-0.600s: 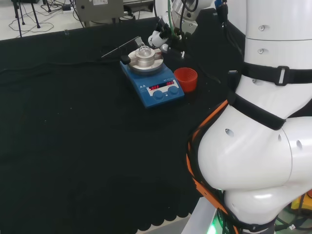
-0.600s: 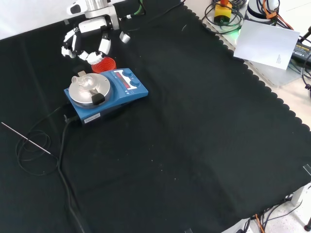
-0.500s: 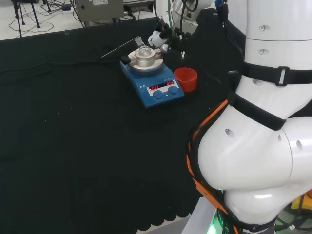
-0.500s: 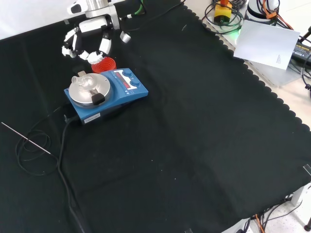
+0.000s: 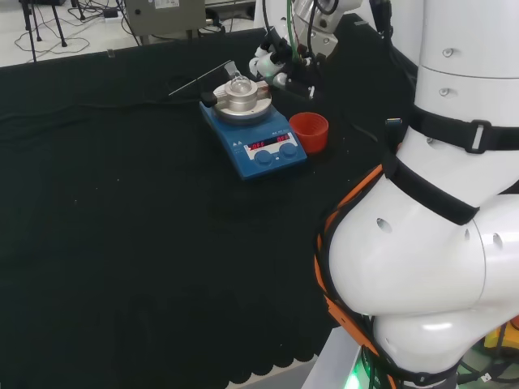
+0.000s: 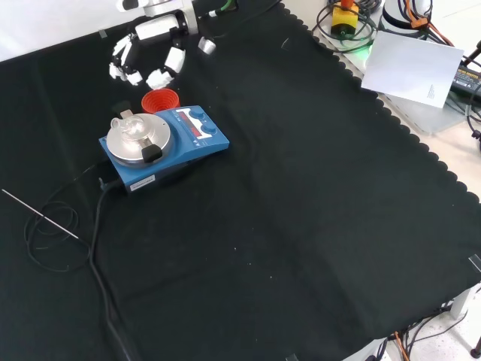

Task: Turn on the heater.

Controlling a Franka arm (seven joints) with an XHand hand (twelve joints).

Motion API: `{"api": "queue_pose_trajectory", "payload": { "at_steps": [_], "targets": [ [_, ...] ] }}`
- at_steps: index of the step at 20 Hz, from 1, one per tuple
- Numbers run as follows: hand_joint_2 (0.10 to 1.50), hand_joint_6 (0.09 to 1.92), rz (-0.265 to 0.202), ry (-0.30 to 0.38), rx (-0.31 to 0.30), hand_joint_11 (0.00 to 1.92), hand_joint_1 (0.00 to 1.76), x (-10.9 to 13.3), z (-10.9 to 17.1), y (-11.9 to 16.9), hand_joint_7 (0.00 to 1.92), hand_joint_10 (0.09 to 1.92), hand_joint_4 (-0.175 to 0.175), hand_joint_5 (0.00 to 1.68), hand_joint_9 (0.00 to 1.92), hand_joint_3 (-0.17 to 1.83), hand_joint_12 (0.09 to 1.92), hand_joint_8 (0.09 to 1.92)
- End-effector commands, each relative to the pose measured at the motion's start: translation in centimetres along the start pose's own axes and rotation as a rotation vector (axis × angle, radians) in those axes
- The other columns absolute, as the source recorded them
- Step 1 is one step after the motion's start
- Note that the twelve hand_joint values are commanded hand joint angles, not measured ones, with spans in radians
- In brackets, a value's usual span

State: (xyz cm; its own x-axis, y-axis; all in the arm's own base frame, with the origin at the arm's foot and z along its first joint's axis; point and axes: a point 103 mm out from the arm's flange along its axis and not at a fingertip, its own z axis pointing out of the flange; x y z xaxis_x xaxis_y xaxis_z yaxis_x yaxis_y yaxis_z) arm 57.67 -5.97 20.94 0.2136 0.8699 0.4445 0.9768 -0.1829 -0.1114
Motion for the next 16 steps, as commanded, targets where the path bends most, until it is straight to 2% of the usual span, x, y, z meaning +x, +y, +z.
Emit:
{"api": "queue_pose_trajectory", "payload": {
  "at_steps": [1,6,9,11,14,16],
  "targets": [
    [0.64,0.87,-0.013,-0.086,0.124,0.25,1.01,-0.2,-0.2,-4.4,0.48,0.73,-0.069,0.59,0.59,0.83,1.39,0.73],
    [0.62,0.81,-0.010,-0.156,0.191,0.28,1.02,0.2,0.1,-7.4,0.66,0.68,-0.062,0.46,0.75,0.86,1.38,0.72],
    [0.63,0.77,-0.001,-0.169,0.229,0.46,1.04,-0.3,0.0,-8.9,0.91,0.62,-0.066,0.43,0.98,0.86,1.33,0.72],
    [0.65,0.75,0.003,-0.199,0.258,0.71,1.07,-0.4,0.3,-9.8,1.10,0.62,-0.077,0.44,1.16,0.84,1.25,0.74],
    [0.70,0.76,0.024,-0.251,0.327,1.33,1.17,-0.5,0.8,-10.7,1.36,0.75,-0.129,0.48,1.47,0.80,1.04,0.83],
    [0.74,0.77,0.037,-0.284,0.371,1.53,1.22,-0.6,1.1,-11.1,1.49,0.89,-0.147,0.49,1.62,0.78,1.06,0.91]
  ]
}}
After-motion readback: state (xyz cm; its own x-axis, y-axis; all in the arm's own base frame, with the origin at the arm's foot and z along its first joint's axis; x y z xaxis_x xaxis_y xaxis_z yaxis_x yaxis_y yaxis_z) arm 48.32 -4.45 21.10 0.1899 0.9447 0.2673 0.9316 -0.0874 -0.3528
